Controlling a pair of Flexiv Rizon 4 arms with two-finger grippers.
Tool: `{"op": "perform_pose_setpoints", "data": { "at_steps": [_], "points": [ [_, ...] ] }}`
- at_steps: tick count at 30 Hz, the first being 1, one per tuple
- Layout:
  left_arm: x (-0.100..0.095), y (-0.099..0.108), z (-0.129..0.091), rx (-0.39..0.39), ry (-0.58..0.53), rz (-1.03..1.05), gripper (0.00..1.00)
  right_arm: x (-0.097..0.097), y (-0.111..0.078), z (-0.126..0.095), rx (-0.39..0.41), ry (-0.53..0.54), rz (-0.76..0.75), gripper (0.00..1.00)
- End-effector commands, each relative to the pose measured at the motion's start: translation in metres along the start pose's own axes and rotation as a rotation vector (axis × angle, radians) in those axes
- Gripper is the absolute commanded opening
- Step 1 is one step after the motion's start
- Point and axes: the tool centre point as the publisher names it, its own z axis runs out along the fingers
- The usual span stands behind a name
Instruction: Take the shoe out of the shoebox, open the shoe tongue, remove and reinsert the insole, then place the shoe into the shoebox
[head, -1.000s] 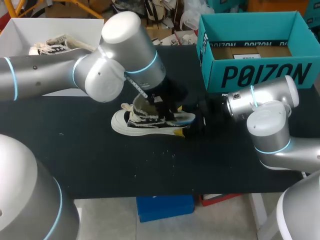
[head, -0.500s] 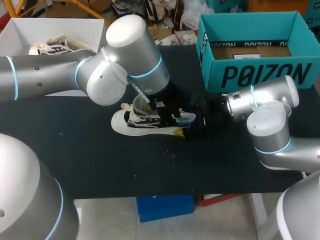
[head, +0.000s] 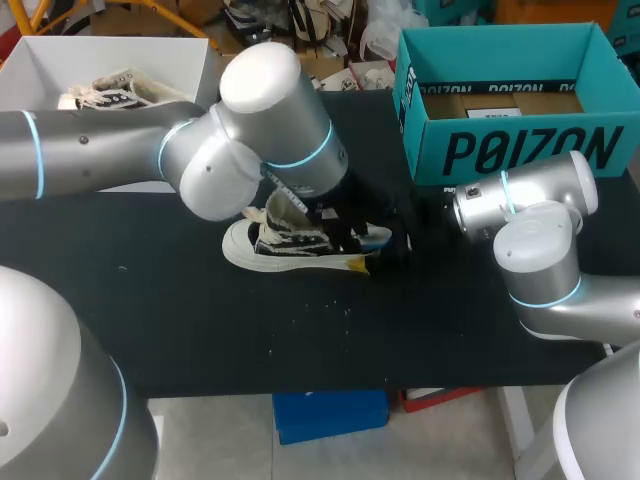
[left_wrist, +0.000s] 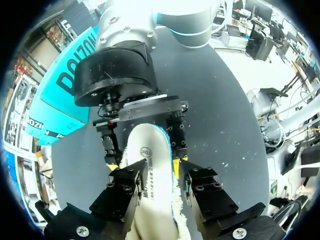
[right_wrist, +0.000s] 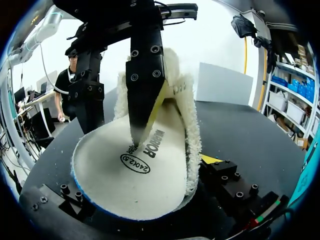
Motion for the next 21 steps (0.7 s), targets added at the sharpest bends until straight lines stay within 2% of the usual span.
{"op": "perform_pose_setpoints", "data": {
  "at_steps": [1, 21],
  "points": [
    [0.003, -0.001, 0.004, -0.004, -0.024, -0.001, 0.41, 0.0, -0.003, 0.001, 0.002, 0.001, 0.002, 0.0],
    [-0.011, 0.004, 0.006, -0.003, -0.148, -0.042, 0.35, 0.0, -0.003, 0.001, 0.002, 0.001, 0.002, 0.0]
  ]
}}
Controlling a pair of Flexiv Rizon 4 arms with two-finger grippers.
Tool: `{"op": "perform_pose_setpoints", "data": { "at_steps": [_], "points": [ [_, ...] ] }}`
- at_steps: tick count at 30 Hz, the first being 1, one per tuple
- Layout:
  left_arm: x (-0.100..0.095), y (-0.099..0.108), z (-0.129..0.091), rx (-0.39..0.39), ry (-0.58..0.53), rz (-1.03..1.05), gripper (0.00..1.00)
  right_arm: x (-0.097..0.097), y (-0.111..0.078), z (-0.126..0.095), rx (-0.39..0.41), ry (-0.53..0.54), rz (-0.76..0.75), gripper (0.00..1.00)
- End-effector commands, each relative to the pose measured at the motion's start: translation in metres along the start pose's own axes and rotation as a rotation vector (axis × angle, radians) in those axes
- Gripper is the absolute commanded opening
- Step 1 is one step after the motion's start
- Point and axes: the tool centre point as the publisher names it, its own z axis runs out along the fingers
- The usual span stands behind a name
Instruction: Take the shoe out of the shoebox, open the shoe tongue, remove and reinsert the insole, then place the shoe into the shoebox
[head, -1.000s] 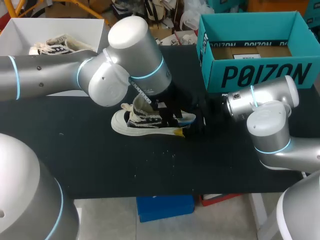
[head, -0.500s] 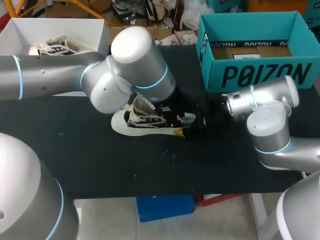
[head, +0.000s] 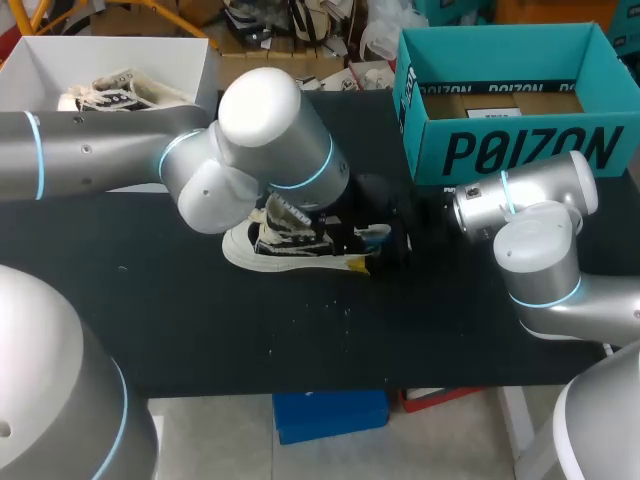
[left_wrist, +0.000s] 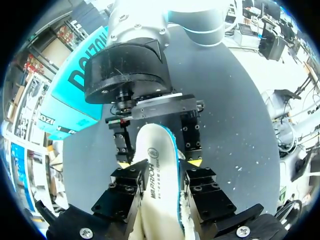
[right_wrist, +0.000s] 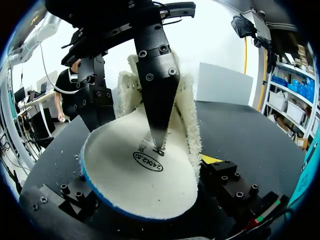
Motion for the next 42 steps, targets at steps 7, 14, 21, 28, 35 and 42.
{"op": "perform_pose_setpoints", "data": {
  "at_steps": [7, 14, 21, 28, 35, 42],
  "points": [
    [0.0, 0.006, 0.006, -0.002, -0.018, -0.007, 0.33, 0.0, -0.003, 0.001, 0.002, 0.001, 0.002, 0.0],
    [0.0, 0.008, 0.006, -0.001, -0.017, -0.014, 0.0, 0.0, -0.003, 0.001, 0.002, 0.001, 0.002, 0.0],
    [0.01, 0.006, -0.012, 0.035, 0.031, 0.002, 0.0, 0.0, -0.003, 0.001, 0.002, 0.001, 0.002, 0.0],
    [0.03, -0.01, -0.058, 0.16, 0.103, 0.067, 0.0, 0.0, -0.003, 0.001, 0.002, 0.001, 0.002, 0.0],
    [0.027, -0.028, -0.096, 0.317, 0.192, 0.049, 0.0, 0.0, -0.003, 0.001, 0.002, 0.001, 0.002, 0.0],
    [0.004, -0.058, -0.129, 0.547, 0.333, -0.081, 0.0, 0.0, -0.003, 0.001, 0.002, 0.001, 0.002, 0.0]
  ]
}}
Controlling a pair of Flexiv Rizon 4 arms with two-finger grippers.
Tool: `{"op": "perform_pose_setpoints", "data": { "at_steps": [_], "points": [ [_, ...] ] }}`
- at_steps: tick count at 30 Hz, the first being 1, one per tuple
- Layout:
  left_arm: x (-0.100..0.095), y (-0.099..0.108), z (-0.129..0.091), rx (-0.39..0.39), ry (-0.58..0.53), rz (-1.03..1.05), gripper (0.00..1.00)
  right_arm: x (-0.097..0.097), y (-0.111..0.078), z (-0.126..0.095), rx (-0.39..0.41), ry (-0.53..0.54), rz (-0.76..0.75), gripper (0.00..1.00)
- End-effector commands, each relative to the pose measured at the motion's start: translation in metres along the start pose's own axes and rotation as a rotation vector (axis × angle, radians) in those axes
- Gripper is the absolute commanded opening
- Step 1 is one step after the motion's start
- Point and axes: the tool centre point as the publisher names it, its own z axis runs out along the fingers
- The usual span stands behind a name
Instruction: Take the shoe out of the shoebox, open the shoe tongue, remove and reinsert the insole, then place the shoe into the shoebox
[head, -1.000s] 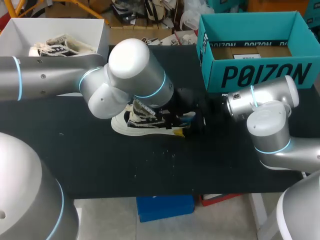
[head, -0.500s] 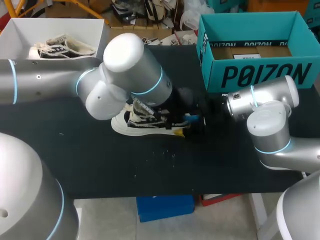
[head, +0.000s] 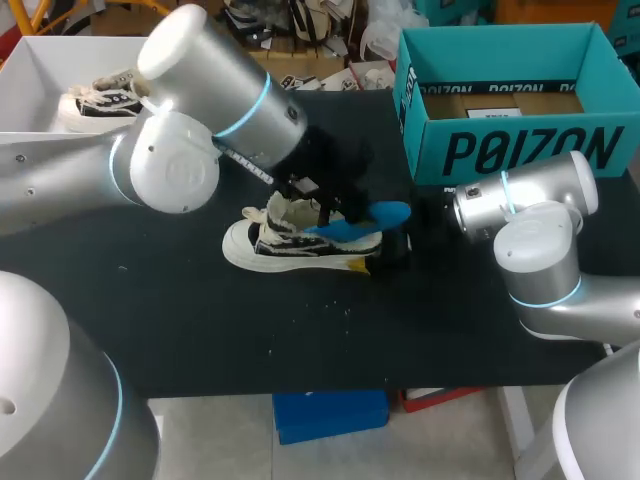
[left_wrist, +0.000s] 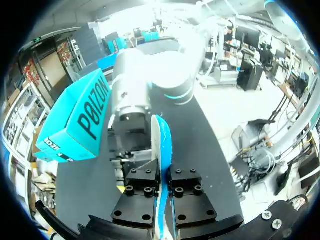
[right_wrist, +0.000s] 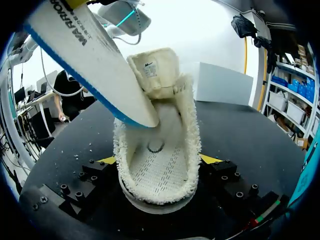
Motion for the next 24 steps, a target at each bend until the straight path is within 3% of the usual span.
{"op": "perform_pose_setpoints", "data": {
  "at_steps": [1, 7, 12, 24],
  "points": [
    [-0.011, -0.016, -0.024, 0.198, 0.109, -0.041, 0.0, 0.0, -0.003, 0.001, 0.002, 0.001, 0.002, 0.0],
    [-0.024, -0.064, -0.051, 0.469, 0.233, -0.062, 0.0, 0.0, -0.003, 0.001, 0.002, 0.001, 0.002, 0.0],
    [-0.033, -0.096, -0.085, 0.646, 0.332, -0.043, 0.0, 0.0, -0.003, 0.001, 0.002, 0.001, 0.002, 0.0],
    [-0.033, -0.096, -0.085, 0.646, 0.332, -0.043, 0.0, 0.0, -0.003, 0.001, 0.002, 0.001, 0.002, 0.0]
  ]
}}
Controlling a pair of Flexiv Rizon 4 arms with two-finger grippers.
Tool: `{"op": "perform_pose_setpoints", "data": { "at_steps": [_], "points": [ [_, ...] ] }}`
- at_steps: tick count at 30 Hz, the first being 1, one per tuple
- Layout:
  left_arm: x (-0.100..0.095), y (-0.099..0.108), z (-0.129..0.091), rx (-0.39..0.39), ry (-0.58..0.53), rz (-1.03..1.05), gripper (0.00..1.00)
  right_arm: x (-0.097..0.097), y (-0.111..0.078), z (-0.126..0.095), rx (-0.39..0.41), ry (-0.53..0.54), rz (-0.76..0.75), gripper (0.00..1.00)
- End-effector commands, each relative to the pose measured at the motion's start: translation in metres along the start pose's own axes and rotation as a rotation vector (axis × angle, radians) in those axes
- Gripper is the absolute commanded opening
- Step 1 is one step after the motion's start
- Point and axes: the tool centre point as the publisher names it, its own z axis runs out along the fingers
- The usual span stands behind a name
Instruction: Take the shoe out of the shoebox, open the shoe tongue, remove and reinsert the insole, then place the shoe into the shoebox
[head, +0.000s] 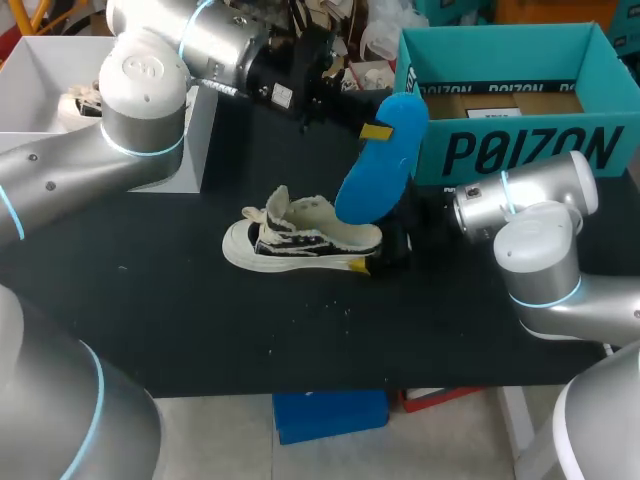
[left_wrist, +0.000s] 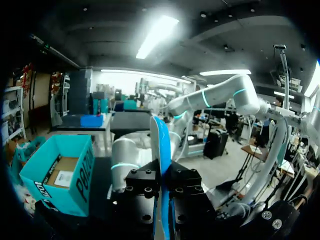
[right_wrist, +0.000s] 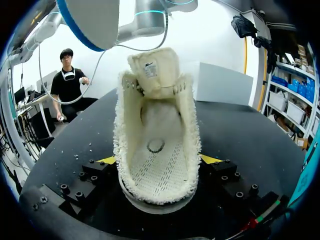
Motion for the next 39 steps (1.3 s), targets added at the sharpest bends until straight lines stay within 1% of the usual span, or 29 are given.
{"op": "perform_pose_setpoints", "data": {
  "at_steps": [1, 5, 6, 9, 11, 16, 21, 27, 30, 32, 34, 37, 38, 39],
  "points": [
    [-0.005, 0.004, 0.003, 0.031, 0.021, 0.003, 0.0, 0.0, -0.003, 0.001, 0.002, 0.001, 0.002, 0.0],
    [-0.005, 0.004, 0.003, 0.031, 0.021, 0.003, 0.0, 0.0, -0.003, 0.001, 0.002, 0.001, 0.002, 0.0],
    [0.0, 0.0, 0.0, 0.074, 0.009, -0.021, 0.0, 0.0, -0.003, 0.001, 0.002, 0.001, 0.002, 0.0],
    [0.011, -0.013, -0.006, 0.09, -0.022, -0.043, 0.0, 0.0, -0.003, 0.001, 0.002, 0.001, 0.002, 0.0],
    [0.017, -0.025, -0.009, 0.145, -0.044, -0.044, 0.0, 0.0, -0.003, 0.001, 0.002, 0.001, 0.002, 0.0],
    [0.029, -0.045, -0.013, 0.2, -0.074, -0.027, 0.0, 0.0, -0.003, 0.001, 0.002, 0.001, 0.002, 0.0],
    [0.042, -0.059, -0.019, 0.196, -0.145, -0.016, 0.0, 0.0, -0.003, 0.001, 0.002, 0.001, 0.002, 0.0],
    [0.06, -0.074, -0.029, 0.244, -0.21, -0.013, 0.0, 0.0, -0.003, 0.001, 0.002, 0.001, 0.002, 0.0],
    [0.067, -0.082, -0.031, 0.285, -0.211, -0.016, 0.0, 0.0, -0.003, 0.001, 0.002, 0.001, 0.002, 0.0],
    [0.071, -0.087, -0.032, 0.29, -0.209, -0.018, 0.0, 0.0, -0.003, 0.001, 0.002, 0.001, 0.002, 0.0],
    [0.076, -0.092, -0.033, 0.329, -0.2, -0.027, 0.0, 0.0, -0.003, 0.001, 0.002, 0.001, 0.002, 0.0],
    [0.082, -0.099, -0.036, 0.318, -0.212, -0.019, 0.0, 0.0, -0.003, 0.001, 0.002, 0.001, 0.002, 0.0],
    [0.083, -0.102, -0.038, 0.298, -0.225, -0.004, 0.0, 0.0, -0.003, 0.001, 0.002, 0.001, 0.002, 0.0],
    [0.085, -0.103, -0.039, 0.303, -0.224, -0.006, 0.0, 0.0, -0.003, 0.001, 0.002, 0.001, 0.002, 0.0]
  ]
}}
